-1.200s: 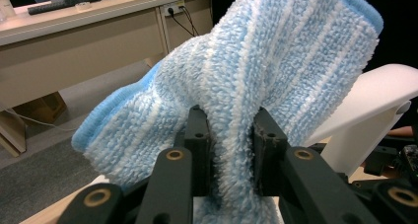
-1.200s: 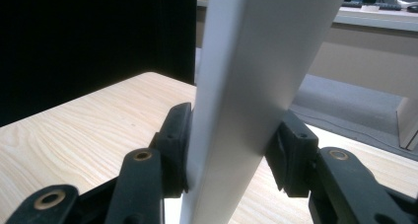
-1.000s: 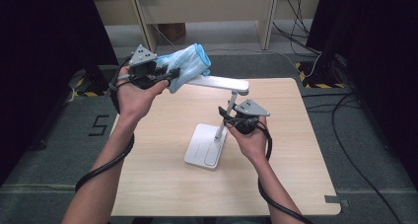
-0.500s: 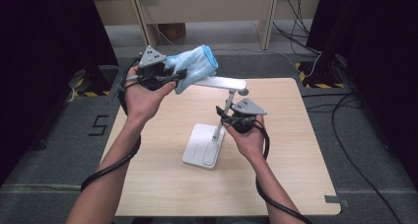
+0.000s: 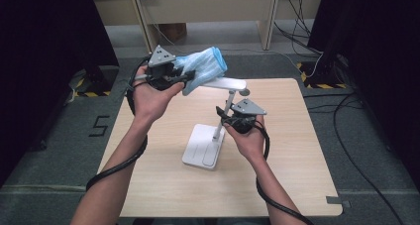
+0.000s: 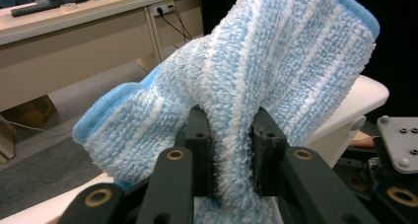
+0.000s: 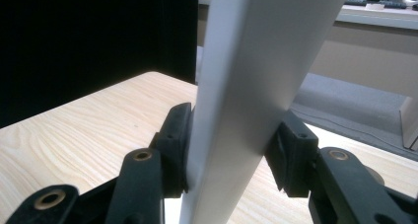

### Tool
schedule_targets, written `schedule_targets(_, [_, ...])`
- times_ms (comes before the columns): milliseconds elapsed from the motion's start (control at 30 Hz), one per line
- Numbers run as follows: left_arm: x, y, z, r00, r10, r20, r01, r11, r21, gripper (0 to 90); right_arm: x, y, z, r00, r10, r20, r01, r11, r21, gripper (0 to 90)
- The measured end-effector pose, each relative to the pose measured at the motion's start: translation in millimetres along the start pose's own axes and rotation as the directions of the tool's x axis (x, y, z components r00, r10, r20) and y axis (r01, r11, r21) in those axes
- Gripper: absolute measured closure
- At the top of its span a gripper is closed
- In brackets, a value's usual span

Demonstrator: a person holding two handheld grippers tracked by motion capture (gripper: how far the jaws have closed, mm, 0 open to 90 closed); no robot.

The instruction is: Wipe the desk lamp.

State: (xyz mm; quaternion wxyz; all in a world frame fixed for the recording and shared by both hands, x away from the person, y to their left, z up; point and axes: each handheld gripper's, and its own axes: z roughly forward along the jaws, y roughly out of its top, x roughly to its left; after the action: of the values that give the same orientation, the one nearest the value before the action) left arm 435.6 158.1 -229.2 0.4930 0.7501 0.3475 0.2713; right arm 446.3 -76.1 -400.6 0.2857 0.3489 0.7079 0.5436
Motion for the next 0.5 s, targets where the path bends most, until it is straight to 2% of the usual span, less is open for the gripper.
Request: schedule_targets(500, [-13.4, 3.3, 7.3, 0.9995, 0.017, 0.025, -0.017, 0.9998, -0.005, 73.3, 0.0, 0.1, 0.8, 1.0, -0.002, -0.001, 0.002, 1.0, 0.0, 56.2])
